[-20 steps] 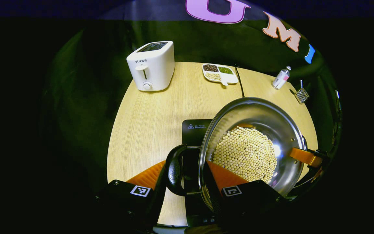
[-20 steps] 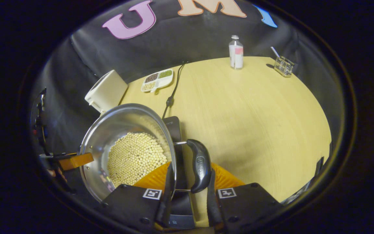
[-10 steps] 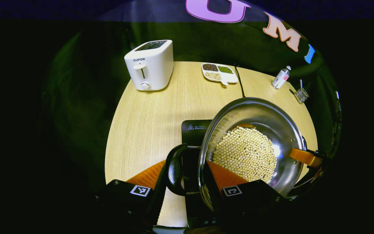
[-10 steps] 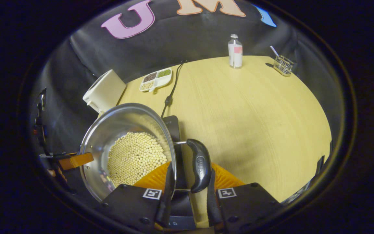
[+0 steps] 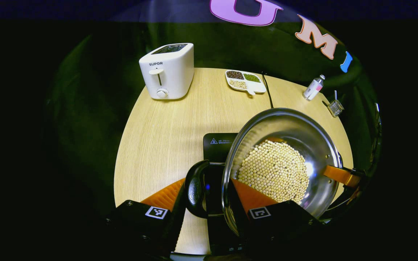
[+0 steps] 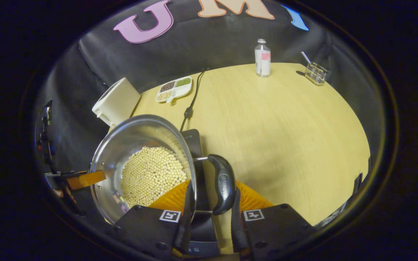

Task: First push the handle of the pot to place it horizontally, then grasp the pot with both hands and set it on the induction cooktop.

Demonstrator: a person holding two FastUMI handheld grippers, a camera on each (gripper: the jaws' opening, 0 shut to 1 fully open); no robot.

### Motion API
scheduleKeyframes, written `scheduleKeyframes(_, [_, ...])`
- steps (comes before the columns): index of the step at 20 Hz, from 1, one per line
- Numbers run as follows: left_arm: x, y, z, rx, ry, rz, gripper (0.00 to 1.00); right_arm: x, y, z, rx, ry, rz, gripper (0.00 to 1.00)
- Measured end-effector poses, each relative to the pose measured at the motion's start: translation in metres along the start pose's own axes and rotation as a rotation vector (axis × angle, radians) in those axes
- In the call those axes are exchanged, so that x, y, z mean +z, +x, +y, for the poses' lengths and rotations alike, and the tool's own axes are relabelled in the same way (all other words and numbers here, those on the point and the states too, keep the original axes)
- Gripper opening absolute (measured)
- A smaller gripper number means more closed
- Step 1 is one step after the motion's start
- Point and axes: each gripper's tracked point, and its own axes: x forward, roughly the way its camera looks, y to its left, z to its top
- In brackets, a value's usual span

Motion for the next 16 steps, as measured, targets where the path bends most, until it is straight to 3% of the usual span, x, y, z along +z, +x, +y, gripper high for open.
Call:
scheduleKeyframes(2, [0.0009,-0.0001,0.0000,0.001,0.000,0.005,0.67,-0.0001,0.0000,0.0005,0.000,0.003,0.000,0.42])
scheduleKeyframes(7, [0.0013,-0.0009,0.0021,0.009,-0.001,0.012,0.71,-0.0010,0.0003,-0.0001,-0.006,0.003,0.002,0.43])
scheduleKeyframes(12, [0.0021,-0.0017,0.0023,0.012,-0.007,0.017,0.70,-0.0016,0.0021,-0.0014,-0.013,0.000,-0.006,0.51])
scheduleKeyframes(13, [0.0023,-0.0031,0.0025,0.013,-0.011,0.016,0.70,0.0000,0.0008,-0.0005,-0.013,0.001,-0.010,0.58])
scheduleKeyframes(14, [0.0053,-0.0028,0.0015,0.012,-0.016,0.001,0.71,0.0000,0.0006,0.0009,-0.008,0.001,-0.013,0.54])
scheduleKeyframes(15, [0.0073,-0.0034,0.0021,0.017,-0.023,-0.015,0.74,0.0009,0.0013,0.0014,-0.004,0.002,-0.016,0.61])
scheduleKeyframes(16, [0.0083,-0.0037,0.0020,0.022,-0.031,-0.026,0.71,0.0003,-0.0007,0.0046,0.006,0.002,-0.016,0.57])
